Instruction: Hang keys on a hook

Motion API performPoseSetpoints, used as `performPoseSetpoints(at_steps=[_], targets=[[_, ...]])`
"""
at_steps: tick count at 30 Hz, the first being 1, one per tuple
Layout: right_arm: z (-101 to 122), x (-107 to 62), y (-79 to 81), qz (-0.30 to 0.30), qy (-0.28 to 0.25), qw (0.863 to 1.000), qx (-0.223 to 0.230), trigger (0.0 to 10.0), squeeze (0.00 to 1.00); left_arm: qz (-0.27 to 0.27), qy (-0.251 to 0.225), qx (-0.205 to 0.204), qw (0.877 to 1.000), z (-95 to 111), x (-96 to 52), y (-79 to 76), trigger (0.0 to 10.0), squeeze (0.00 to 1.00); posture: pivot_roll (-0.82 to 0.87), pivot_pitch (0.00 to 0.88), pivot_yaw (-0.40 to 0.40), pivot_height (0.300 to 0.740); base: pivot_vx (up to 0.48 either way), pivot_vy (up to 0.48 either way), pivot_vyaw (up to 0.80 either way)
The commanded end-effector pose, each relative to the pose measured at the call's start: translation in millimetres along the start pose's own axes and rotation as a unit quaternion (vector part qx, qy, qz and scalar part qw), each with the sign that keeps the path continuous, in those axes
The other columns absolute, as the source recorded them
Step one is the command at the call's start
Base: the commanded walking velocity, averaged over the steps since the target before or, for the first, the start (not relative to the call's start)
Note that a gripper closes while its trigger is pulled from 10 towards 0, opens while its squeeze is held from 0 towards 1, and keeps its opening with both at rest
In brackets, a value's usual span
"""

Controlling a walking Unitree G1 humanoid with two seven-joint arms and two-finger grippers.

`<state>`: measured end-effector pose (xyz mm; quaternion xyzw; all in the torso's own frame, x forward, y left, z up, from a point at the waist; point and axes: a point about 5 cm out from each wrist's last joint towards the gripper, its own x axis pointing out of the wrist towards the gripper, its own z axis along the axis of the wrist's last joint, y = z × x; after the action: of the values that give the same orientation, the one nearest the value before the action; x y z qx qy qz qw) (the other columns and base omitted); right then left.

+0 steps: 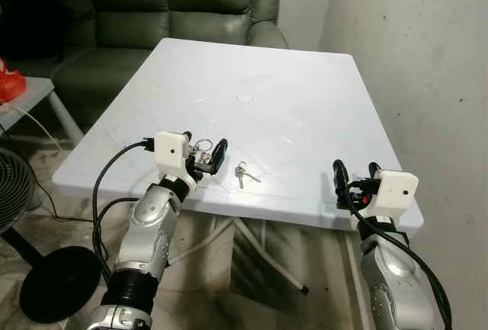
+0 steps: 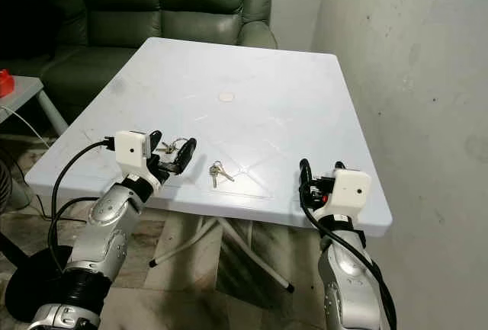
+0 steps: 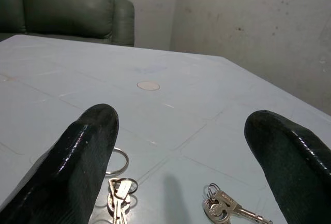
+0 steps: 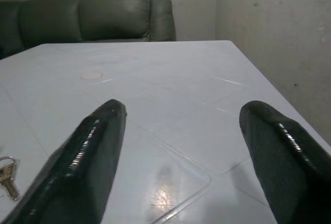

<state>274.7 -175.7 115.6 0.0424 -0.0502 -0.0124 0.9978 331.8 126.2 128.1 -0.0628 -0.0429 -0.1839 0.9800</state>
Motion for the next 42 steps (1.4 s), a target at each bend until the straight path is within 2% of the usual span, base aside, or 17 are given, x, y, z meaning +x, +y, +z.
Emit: performPoseSetpoints(at_steps=[1,3,4,5,6,14,21,42], targets=[[3.8,-0.3,-1.3,-0.004,-0.008,1.0,-0.007,10.0,1.0,0.002,-0.01,0.002,1.0,5.8,0.3,0.2,10.0,0.0,-0.05,0.0,-0.03,0.74,0.0,0.0,0.0],[1.5,2.0,-3.5,-0.013,0.004,1.0,-0.027,10.0,1.0,0.0,-0.008,0.003,1.0,5.6,1.6,-0.4,10.0,0.0,-0.05,0.0,-0.031,0.74,0.0,0.0,0.0],[3.0,2.8,-2.6,-0.008,-0.002,0.999,-0.032,10.0,0.91,-0.001,-0.009,0.002,1.0,6.1,2.3,-0.7,10.0,0.0,-0.05,0.0,-0.031,0.74,0.0,0.0,0.0],[4.6,3.2,-2.1,-0.006,-0.005,0.999,-0.037,10.0,0.07,-0.001,-0.01,0.002,1.0,7.2,3.0,-0.7,10.0,0.0,-0.05,0.0,-0.032,0.74,0.0,0.0,0.0],[5.5,3.0,-1.8,-0.005,-0.007,0.999,-0.037,10.0,0.0,-0.001,-0.012,0.0,1.0,8.3,3.2,-0.6,10.0,0.0,-0.05,0.0,-0.031,0.74,0.0,0.0,0.0],[2.5,2.4,-0.9,0.0,0.001,0.999,-0.037,10.0,0.0,0.006,-0.008,-0.013,1.0,5.7,3.8,0.5,10.0,0.0,-0.05,0.0,-0.032,0.74,0.0,0.0,0.0],[2.0,2.2,-0.3,0.0,0.003,0.999,-0.04,10.0,0.0,0.007,-0.004,-0.012,1.0,5.6,3.7,1.0,10.0,0.0,-0.05,0.0,-0.032,0.74,0.0,0.316,0.0],[3.1,2.9,-0.2,0.013,0.004,0.999,-0.044,10.0,0.0,0.013,0.0,-0.01,1.0,3.1,4.0,-0.6,10.0,0.0,-0.04,0.0,-0.056,0.74,0.0,0.478,0.0]])
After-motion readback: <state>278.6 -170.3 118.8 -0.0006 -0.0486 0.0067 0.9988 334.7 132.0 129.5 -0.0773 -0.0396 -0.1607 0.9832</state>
